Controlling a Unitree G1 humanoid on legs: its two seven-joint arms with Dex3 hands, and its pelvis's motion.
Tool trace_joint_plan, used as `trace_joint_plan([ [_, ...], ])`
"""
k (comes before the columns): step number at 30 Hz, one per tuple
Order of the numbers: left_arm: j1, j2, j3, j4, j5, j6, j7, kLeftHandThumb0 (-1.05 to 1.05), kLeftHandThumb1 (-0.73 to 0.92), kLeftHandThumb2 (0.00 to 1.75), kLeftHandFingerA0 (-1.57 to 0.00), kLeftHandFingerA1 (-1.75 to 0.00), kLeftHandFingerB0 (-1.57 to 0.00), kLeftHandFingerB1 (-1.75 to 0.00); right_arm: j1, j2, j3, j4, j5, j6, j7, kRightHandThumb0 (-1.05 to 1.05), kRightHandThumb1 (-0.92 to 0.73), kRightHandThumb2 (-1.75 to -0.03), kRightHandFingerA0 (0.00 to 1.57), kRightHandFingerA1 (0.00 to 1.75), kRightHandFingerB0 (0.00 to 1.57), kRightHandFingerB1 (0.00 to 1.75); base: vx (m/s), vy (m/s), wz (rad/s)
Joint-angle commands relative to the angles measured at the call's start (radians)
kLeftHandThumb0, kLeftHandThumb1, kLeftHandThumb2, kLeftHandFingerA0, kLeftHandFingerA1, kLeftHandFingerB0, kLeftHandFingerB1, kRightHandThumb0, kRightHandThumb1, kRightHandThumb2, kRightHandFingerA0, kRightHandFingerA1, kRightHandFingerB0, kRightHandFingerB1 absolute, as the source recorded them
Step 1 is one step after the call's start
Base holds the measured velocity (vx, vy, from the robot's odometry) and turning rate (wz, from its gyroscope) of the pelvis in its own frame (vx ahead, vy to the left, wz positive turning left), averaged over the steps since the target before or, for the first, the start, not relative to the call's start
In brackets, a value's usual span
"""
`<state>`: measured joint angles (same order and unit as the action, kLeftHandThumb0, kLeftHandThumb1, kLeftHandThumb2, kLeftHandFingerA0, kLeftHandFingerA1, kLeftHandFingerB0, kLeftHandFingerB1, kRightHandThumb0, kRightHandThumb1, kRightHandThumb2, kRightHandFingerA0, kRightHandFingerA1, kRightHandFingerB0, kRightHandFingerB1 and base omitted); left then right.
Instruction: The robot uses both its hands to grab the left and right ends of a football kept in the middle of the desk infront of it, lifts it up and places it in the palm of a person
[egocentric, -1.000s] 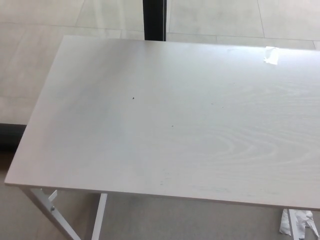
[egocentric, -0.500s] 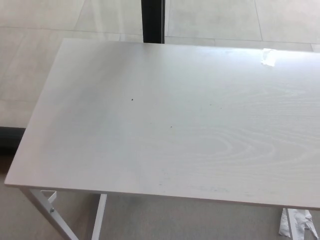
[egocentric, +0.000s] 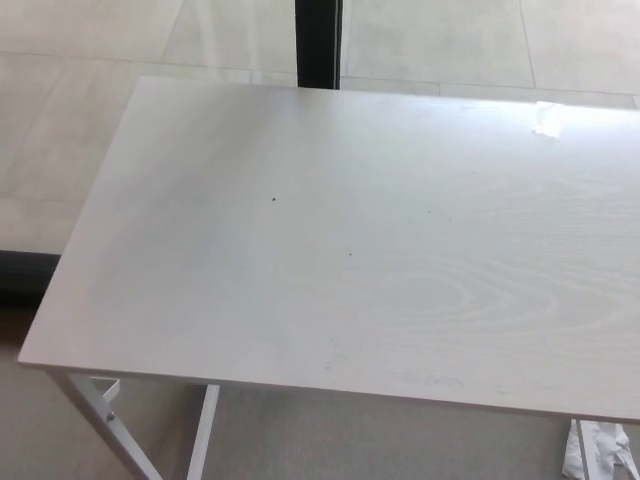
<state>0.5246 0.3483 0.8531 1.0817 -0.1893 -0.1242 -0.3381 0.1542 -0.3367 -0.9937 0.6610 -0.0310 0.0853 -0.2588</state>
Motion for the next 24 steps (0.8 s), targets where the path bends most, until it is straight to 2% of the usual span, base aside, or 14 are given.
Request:
trace_joint_plan([
  [1, -0.092, 0.091, 0.031, 0.103, -0.109, 0.023, -0.04, -0.78, 0.83, 0.65, -0.45, -0.68, -0.26, -0.43, -0.219, -0.194, -0.138, 0.241, 0.273, 0.375, -0.003, -0.55, -0.82, -0.63, 0.24, 0.98, 0.17, 0.56, 0.0, 0.0, 0.0],
  [2, -0.115, 0.116, 0.012, 0.134, -0.089, 0.025, -0.041, -0.76, 0.84, 0.65, -0.46, -0.64, -0.26, -0.42, -0.264, -0.24, -0.165, 0.282, 0.307, 0.393, 0.016, -0.49, -0.81, -0.63, 0.26, 0.97, 0.23, 0.6, 0.0, 0.0, 0.0],
  [3, -0.132, 0.124, 0.013, 0.153, -0.091, 0.038, -0.038, -0.78, 0.81, 0.64, -0.5, -0.64, -0.25, -0.41, -0.279, -0.255, -0.162, 0.299, 0.301, 0.385, 0.009, -0.51, -0.84, -0.65, 0.28, 0.99, 0.2, 0.46, 0.0, 0.0, 0.0],
  [4, -0.142, 0.125, 0.012, 0.162, -0.092, 0.04, -0.036, -0.77, 0.81, 0.64, -0.49, -0.62, -0.25, -0.41, -0.306, -0.267, -0.176, 0.322, 0.304, 0.375, -0.04, -0.54, -0.87, -0.65, 0.29, 0.98, 0.13, 0.43, 0.0, 0.0, 0.0],
  [6, -0.155, 0.115, 0.0, 0.151, -0.09, 0.036, -0.049, -0.75, 0.82, 0.64, -0.49, -0.62, -0.28, -0.42, -0.354, -0.276, -0.173, 0.362, 0.283, 0.354, -0.133, -0.54, -0.92, -0.69, 0.33, 0.97, 0.17, 0.48, 0.0, 0.0, 0.0],
  [7, -0.141, 0.104, -0.006, 0.122, -0.094, 0.038, -0.071, -0.75, 0.83, 0.65, -0.49, -0.66, -0.28, -0.44, -0.339, -0.259, -0.145, 0.352, 0.259, 0.335, -0.105, -0.54, -0.92, -0.67, 0.29, 0.86, 0.18, 0.46, 0.0, 0.0, 0.0],
  [9, -0.101, 0.082, -0.023, 0.048, -0.105, 0.072, -0.114, -0.74, 0.83, 0.65, -0.4, -0.67, -0.23, -0.47, -0.296, -0.228, -0.077, 0.352, 0.205, 0.257, -0.052, -0.54, -0.75, -0.62, 0.38, 0.83, 0.39, 0.71, 0.0, 0.0, 0.0],
  [10, -0.092, 0.077, -0.029, 0.033, -0.108, 0.085, -0.119, -0.76, 0.83, 0.64, -0.38, -0.67, -0.23, -0.47, -0.271, -0.224, -0.044, 0.349, 0.192, 0.223, 0.006, -0.54, -0.75, -0.62, 0.32, 0.88, 0.38, 0.78, 0.0, 0.0, 0.0],
  [11, -0.088, 0.086, -0.026, 0.027, -0.119, 0.095, -0.116, -0.8, 0.67, 0.96, -0.38, -0.69, -0.2, -0.54, -0.222, -0.214, 0.01, 0.349, 0.178, 0.139, 0.123, -0.53, -0.72, -0.61, 0.44, 1.01, 0.45, 0.64, 0.0, 0.0, 0.0],
  [14, -0.137, 0.094, -0.005, 0.081, -0.143, 0.078, -0.07, -0.79, 0.66, 0.97, -0.42, -0.72, -0.21, -0.54, -0.231, -0.218, 0.023, 0.367, 0.22, 0.091, 0.191, -0.52, -0.71, -0.61, 0.33, 0.82, 0.36, 0.5, 0.0, 0.0, 0.0],
  [15, -0.154, 0.097, -0.006, 0.087, -0.148, 0.079, -0.071, -0.81, 0.78, 0.68, -0.44, -0.7, -0.25, -0.47, -0.23, -0.224, 0.031, 0.378, 0.232, 0.085, 0.23, -0.55, -0.72, -0.59, 0.24, 0.69, 0.28, 0.42, 0.0, 0.0, 0.0],
  [16, -0.164, 0.1, -0.007, 0.091, -0.15, 0.08, -0.069, -0.81, 0.78, 0.68, -0.44, -0.7, -0.25, -0.47, -0.232, -0.226, 0.037, 0.386, 0.239, 0.08, 0.246, -0.55, -0.72, -0.59, 0.24, 0.69, 0.28, 0.42, 0.0, 0.0, 0.0],
  [17, -0.175, 0.102, -0.01, 0.085, -0.149, 0.083, -0.063, -0.77, 0.83, 0.65, -0.47, -0.7, -0.28, -0.48, -0.234, -0.223, 0.053, 0.389, 0.234, 0.074, 0.258, -0.59, -0.57, -0.89, 0.21, 0.64, 0.16, 0.49, 0.0, 0.0, 0.0],
  [24, -0.199, 0.066, -0.056, -0.025, -0.143, 0.117, -0.047, -0.73, 0.86, 0.65, -0.48, -0.65, -0.31, -0.45, -0.216, -0.235, 0.14, 0.307, 0.253, 0.094, 0.389, -0.64, -0.56, -0.89, 0.18, 0.65, 0.1, 0.47, 0.0, 0.0, 0.0],
])
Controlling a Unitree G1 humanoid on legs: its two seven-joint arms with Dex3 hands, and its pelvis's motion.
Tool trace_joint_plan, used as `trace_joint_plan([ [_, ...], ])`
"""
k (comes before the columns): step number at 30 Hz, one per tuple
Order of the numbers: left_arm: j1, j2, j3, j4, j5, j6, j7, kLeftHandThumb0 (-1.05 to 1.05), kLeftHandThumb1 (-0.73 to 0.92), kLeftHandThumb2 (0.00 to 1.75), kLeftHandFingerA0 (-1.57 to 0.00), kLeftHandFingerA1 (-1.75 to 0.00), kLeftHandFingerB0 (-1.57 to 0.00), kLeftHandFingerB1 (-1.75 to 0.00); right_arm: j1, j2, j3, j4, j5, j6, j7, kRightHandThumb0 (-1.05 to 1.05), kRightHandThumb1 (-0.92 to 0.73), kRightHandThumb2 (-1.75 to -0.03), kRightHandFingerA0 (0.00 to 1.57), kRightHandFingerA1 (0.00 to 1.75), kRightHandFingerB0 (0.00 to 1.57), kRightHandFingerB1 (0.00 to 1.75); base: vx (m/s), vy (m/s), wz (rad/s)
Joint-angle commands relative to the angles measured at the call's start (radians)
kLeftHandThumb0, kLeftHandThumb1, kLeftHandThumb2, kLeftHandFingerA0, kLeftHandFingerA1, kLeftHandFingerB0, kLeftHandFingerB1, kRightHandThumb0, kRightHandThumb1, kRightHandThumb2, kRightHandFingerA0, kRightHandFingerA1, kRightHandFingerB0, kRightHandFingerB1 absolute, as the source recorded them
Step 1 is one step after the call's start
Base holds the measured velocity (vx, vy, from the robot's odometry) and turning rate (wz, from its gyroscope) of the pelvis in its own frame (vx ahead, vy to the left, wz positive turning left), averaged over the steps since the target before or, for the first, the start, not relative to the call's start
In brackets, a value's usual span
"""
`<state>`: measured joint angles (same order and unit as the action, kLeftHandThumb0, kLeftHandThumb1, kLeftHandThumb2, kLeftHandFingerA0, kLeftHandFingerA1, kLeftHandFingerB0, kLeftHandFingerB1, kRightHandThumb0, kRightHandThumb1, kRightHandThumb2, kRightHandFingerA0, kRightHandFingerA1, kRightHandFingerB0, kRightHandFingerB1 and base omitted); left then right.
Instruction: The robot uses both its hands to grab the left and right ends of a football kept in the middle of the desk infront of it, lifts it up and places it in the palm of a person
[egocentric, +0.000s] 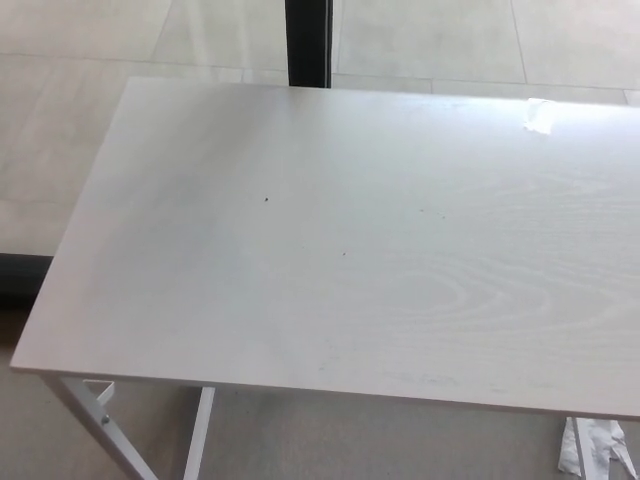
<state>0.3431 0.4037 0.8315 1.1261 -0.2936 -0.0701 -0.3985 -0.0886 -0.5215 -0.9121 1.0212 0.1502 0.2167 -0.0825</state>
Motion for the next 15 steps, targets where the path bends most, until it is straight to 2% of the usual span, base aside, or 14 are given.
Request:
trace_joint_plan([
  [1, -0.012, 0.007, -0.037, -0.085, -0.041, 0.067, 0.012, -0.73, 0.86, 0.65, -0.48, -0.65, -0.31, -0.45, 0.041, -0.047, 0.06, -0.07, 0.08, -0.04, 0.23, -0.64, -0.56, -0.89, 0.18, 0.65, 0.1, 0.47, 0.0, 0.0, 0.0],
  [3, -0.009, 0.005, -0.039, -0.116, -0.049, 0.077, 0.01, -0.73, 0.86, 0.65, -0.48, -0.65, -0.31, -0.45, 0.06, -0.043, 0.072, -0.084, 0.081, -0.048, 0.24, -0.64, -0.56, -0.9, 0.18, 0.63, 0.08, 0.45, 0.0, 0.0, 0.0],
  [4, -0.009, 0.001, -0.035, -0.134, -0.067, 0.096, -0.011, -0.76, 0.86, 0.66, -0.43, -0.65, -0.28, -0.44, 0.067, -0.046, 0.066, -0.09, 0.09, -0.034, 0.234, -0.6, -0.59, -0.89, 0.23, 0.7, 0.08, 0.44, 0.0, 0.0, 0.0],
  [6, -0.006, 0.008, -0.032, -0.153, -0.077, 0.112, -0.02, -0.76, 0.86, 0.66, -0.44, -0.66, -0.27, -0.44, 0.074, -0.041, 0.057, -0.09, 0.106, -0.031, 0.229, -0.58, -0.58, -0.89, 0.21, 0.68, 0.06, 0.43, 0.0, 0.0, 0.0],
  [7, -0.011, 0.016, -0.017, -0.135, -0.092, 0.125, -0.011, -0.75, 0.87, 0.66, -0.4, -0.69, -0.24, -0.46, 0.087, -0.043, 0.06, -0.07, 0.103, -0.044, 0.223, -0.54, -0.76, -0.63, 0.2, 0.82, 0.12, 0.31, 0.0, 0.0, 0.0],
  [8, -0.014, 0.022, -0.015, -0.133, -0.095, 0.125, -0.001, -0.76, 0.7, 1.0, -0.39, -0.69, -0.21, -0.53, 0.083, -0.043, 0.063, -0.059, 0.105, -0.037, 0.21, -0.58, -0.58, -0.89, 0.25, 0.7, 0.06, 0.43, 0.0, 0.0, 0.0],
  [9, -0.013, 0.026, -0.014, -0.136, -0.099, 0.13, 0.0, -0.76, 0.7, 1.0, -0.39, -0.69, -0.21, -0.53, 0.08, -0.039, 0.067, -0.06, 0.109, -0.033, 0.203, -0.58, -0.58, -0.89, 0.25, 0.7, 0.06, 0.43, 0.0, 0.0, 0.0],
  [10, -0.017, 0.031, -0.015, -0.135, -0.102, 0.123, -0.004, -0.76, 0.7, 0.99, -0.4, -0.68, -0.22, -0.53, 0.075, -0.044, 0.082, -0.049, 0.104, -0.034, 0.208, -0.54, -0.75, -0.63, 0.23, 0.79, 0.12, 0.32, 0.0, 0.0, 0.0],
  [11, -0.019, 0.03, -0.016, -0.139, -0.108, 0.117, -0.017, -0.78, 0.82, 0.69, -0.42, -0.67, -0.23, -0.45, 0.067, -0.056, 0.098, -0.032, 0.099, -0.036, 0.211, -0.59, -0.57, -0.89, 0.24, 0.69, 0.05, 0.43, 0.0, 0.0, 0.0],
  [12, -0.028, 0.033, -0.021, -0.133, -0.106, 0.109, -0.026, -0.76, 0.88, 0.66, -0.44, -0.65, -0.26, -0.44, 0.056, -0.061, 0.099, -0.022, 0.104, -0.041, 0.211, -0.59, -0.57, -0.88, 0.24, 0.68, 0.07, 0.43, 0.0, 0.0, 0.0],
  [15, -0.03, 0.034, -0.033, -0.136, -0.106, 0.1, -0.044, -0.76, 0.87, 0.66, -0.48, -0.63, -0.3, -0.45, 0.046, -0.071, 0.107, -0.024, 0.119, -0.042, 0.22, -0.58, -0.58, -0.89, 0.24, 0.67, 0.06, 0.43, 0.0, 0.0, 0.0],
])
